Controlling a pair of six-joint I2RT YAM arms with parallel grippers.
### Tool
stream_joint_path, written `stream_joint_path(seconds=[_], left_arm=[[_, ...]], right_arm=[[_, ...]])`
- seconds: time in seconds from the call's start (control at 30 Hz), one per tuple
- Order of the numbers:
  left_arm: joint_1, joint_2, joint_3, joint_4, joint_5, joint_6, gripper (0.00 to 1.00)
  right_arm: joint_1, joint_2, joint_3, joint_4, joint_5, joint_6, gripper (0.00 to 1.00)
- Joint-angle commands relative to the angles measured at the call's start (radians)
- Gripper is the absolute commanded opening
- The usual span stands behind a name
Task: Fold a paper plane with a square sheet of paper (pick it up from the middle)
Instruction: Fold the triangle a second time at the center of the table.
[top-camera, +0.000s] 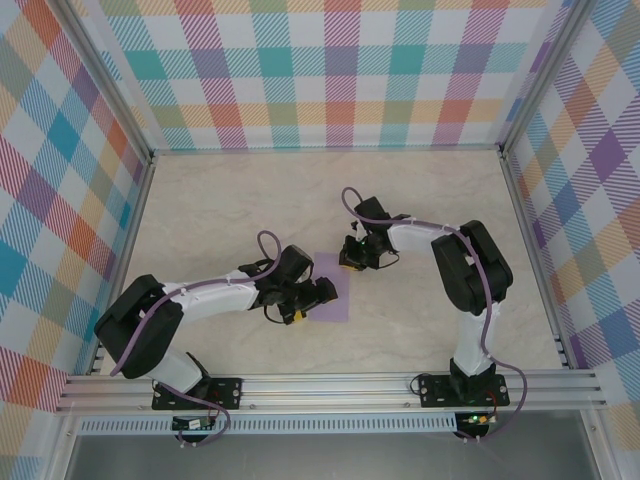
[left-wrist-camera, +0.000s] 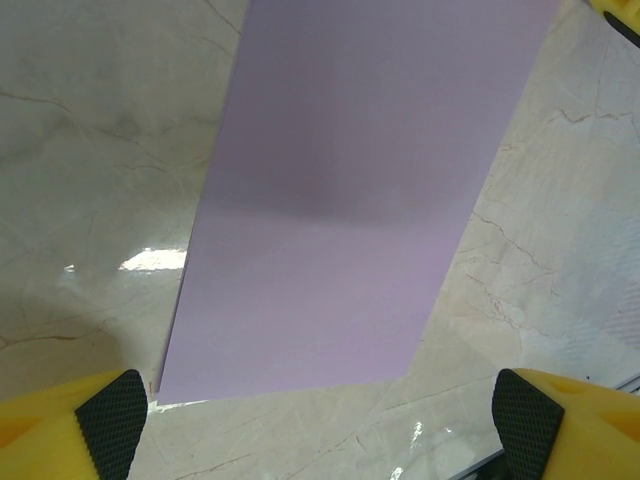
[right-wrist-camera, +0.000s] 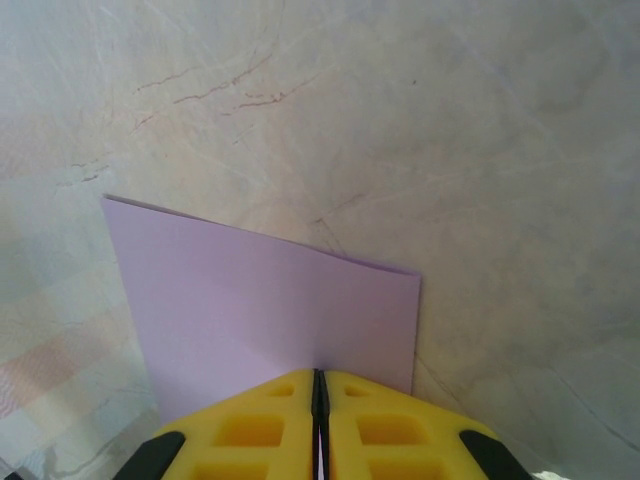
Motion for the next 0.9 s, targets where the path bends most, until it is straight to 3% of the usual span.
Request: stream_joint_path(seconds=[0.0,0.33,0.87], left_arm=[[0.004,0.016,-0.009,0.009,0.025,-0.017,0.91],[-0.002,0.051,0.009,-0.007,0.026,-0.002,0.87],[-0.006,0.042,0.020,0.014,0.046,0.011,0.59]], right_arm=[[-0.018,0.037,-0.033,-0.022,0.028,0.017,0.10],[-0.029,0.042,-0.038,-0.023,0.023,0.015,0.10],[-0.036,0.055,-0.041,-0.015,0.016,0.014,0.09]])
